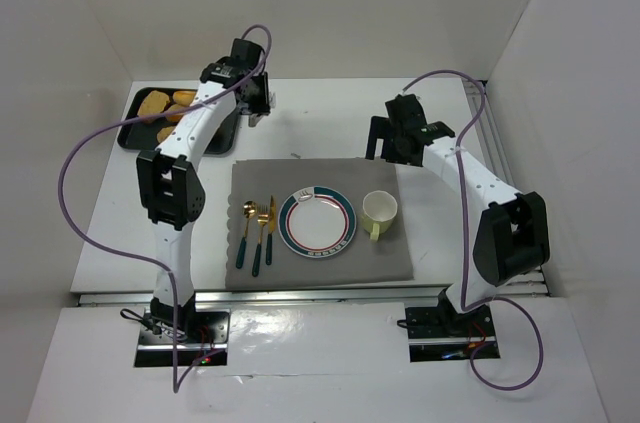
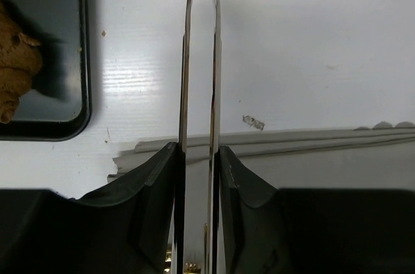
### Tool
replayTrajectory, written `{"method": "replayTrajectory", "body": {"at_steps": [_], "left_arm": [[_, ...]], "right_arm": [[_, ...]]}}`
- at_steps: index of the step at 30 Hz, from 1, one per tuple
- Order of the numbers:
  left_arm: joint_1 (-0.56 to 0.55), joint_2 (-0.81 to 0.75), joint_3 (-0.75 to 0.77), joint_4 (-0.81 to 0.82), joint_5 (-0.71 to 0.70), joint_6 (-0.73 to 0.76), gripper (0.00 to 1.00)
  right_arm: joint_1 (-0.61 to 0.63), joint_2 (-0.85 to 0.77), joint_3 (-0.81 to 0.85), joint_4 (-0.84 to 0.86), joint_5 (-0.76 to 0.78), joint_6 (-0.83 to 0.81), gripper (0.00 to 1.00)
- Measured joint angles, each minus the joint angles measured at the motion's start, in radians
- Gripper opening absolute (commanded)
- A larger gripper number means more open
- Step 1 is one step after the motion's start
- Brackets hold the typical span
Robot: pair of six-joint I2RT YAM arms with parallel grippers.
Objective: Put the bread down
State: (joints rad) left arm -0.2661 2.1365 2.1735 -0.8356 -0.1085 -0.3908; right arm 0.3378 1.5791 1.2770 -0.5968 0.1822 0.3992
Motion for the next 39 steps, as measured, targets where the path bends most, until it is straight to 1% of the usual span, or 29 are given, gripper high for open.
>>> {"method": "replayTrajectory", "body": {"at_steps": [4, 6, 12, 14, 15, 18, 23, 24, 27, 31, 39], "left_arm": [[0.000, -0.003, -0.078, 0.002, -0.002, 0.006, 0.40], [0.000, -0.003, -0.087, -0.012, -0.005, 0.022, 0.40], [0.021, -0.037, -0.045, -0.071, -0.019, 0.063, 0.50], [0.028, -0.072, -0.043, -0.093, -0.039, 0.080, 0.54], [0.032, -0.090, -0.042, -0.105, -0.053, 0.085, 0.58], [0.056, -0.131, -0.013, -0.138, -0.098, 0.105, 0.59], [0.108, -0.116, 0.074, -0.144, -0.123, 0.111, 0.57], [0.119, -0.106, 0.088, -0.142, -0.127, 0.116, 0.56], [0.147, -0.055, 0.128, -0.132, -0.152, 0.125, 0.56], [0.167, 0.005, 0.128, -0.127, -0.182, 0.127, 0.55], [0.171, 0.105, 0.129, -0.078, -0.198, 0.130, 0.54]], "right_arm": [[0.000, 0.000, 0.000, 0.001, -0.007, 0.000, 1.00], [0.000, -0.001, 0.000, 0.001, -0.006, 0.000, 1.00], [0.000, -0.026, -0.008, 0.003, 0.005, 0.000, 1.00], [0.000, -0.032, -0.010, 0.002, 0.006, 0.000, 1.00], [0.000, -0.032, -0.010, 0.002, 0.006, 0.000, 1.00], [0.000, -0.032, -0.019, 0.006, 0.001, 0.000, 1.00], [0.000, -0.019, -0.027, 0.008, -0.004, 0.000, 1.00], [0.000, -0.016, -0.027, 0.007, -0.004, 0.000, 1.00], [0.000, -0.013, -0.027, 0.008, -0.004, 0.000, 1.00], [0.000, -0.008, -0.027, 0.008, -0.003, 0.000, 1.00], [0.000, 0.036, -0.026, 0.006, 0.001, 0.000, 1.00]]}}
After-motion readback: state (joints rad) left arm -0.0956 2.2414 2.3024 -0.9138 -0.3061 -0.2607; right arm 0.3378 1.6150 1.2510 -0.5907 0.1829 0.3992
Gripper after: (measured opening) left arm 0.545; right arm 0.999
